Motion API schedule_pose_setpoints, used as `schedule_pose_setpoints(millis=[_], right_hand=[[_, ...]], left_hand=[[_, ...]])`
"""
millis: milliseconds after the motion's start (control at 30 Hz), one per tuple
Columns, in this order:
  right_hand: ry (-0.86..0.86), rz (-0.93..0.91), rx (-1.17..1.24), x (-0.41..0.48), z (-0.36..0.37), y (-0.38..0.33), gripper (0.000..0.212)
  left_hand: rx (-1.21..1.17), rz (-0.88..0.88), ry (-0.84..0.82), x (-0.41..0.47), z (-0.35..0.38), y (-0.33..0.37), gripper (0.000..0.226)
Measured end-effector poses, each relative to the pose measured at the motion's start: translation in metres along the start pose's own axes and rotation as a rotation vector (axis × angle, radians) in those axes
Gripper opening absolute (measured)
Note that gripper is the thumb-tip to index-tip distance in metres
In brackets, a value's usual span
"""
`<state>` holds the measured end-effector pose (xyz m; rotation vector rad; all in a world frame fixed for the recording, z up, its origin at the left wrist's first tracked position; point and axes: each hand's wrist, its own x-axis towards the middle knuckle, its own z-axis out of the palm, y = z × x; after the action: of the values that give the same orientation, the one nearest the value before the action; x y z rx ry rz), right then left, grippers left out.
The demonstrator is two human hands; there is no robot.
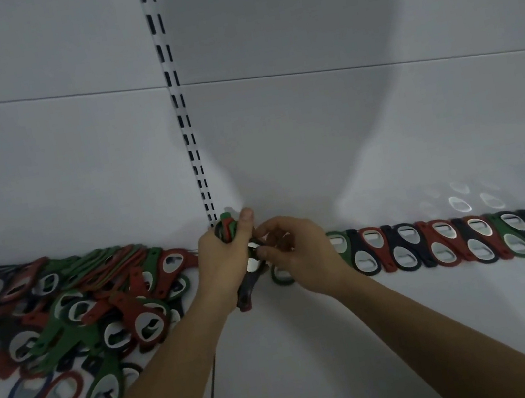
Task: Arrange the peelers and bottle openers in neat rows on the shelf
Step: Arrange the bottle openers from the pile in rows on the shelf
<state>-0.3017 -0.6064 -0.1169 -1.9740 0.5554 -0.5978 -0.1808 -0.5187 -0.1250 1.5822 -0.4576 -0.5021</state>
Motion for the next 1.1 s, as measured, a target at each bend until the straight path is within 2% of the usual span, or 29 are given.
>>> schedule_pose_setpoints(millis=[67, 167, 233, 333, 400, 467, 533, 567, 633, 733, 800, 900, 1100], right_hand=[[0.008, -0.014, -0.019, 0.004, 0.003, -0.002, 0.012], [-0.035, -0.083, -0.205, 0.011, 0.008, -0.006, 0.008], [-0.071, -0.1, -0.217, 0.014, 0.011, -0.01, 0.007], [-0.025, 0.0, -0.089, 0.02, 0.007, -0.008, 0.017], [-0.006, 0.047, -0.135, 0.025, 0.004, -0.001, 0.016], [-0.026, 0.047, -0.261, 0.029, 0.007, 0.008, 0.009], [0.004, 0.042, -0.315, 0.029, 0.013, 0.014, 0.007], [0.039, 0.043, -0.327, 0.029, 0.015, 0.017, 0.012], [0.09, 0.035, -0.351, 0.025, 0.016, 0.022, 0.021], [0.152, -0.098, -0.46, 0.011, 0.009, 0.028, 0.02], [0.182, -0.152, -0.603, -0.003, 0.0, 0.036, 0.017], [0.137, -0.092, -0.789, -0.02, -0.008, 0.048, 0.02], [0.11, -0.09, -0.799, -0.029, -0.01, 0.058, 0.023]], left_hand=[[-0.02, -0.009, 0.005, 0.0, -0.005, -0.001, 0.051], [-0.147, -0.086, -0.019, -0.001, -0.009, -0.005, 0.052], [-0.178, -0.118, 0.027, -0.001, -0.013, -0.008, 0.053], [-0.154, -0.078, 0.074, 0.003, -0.027, -0.006, 0.054], [-0.166, -0.087, -0.028, 0.008, -0.042, -0.006, 0.048], [-0.044, -0.053, -0.19, 0.01, -0.053, -0.005, 0.04], [0.295, 0.135, -0.27, 0.008, -0.057, -0.006, 0.019], [0.516, 0.271, -0.287, 0.006, -0.058, -0.006, 0.022], [0.804, 0.467, -0.402, 0.003, -0.06, -0.011, 0.036], [1.028, 0.475, -0.558, -0.002, -0.06, -0.021, 0.057], [1.115, 0.5, -0.563, -0.003, -0.059, -0.027, 0.065], [1.159, 0.555, -0.515, -0.002, -0.053, -0.029, 0.061], [1.151, 0.537, -0.459, -0.003, -0.036, -0.028, 0.06]])
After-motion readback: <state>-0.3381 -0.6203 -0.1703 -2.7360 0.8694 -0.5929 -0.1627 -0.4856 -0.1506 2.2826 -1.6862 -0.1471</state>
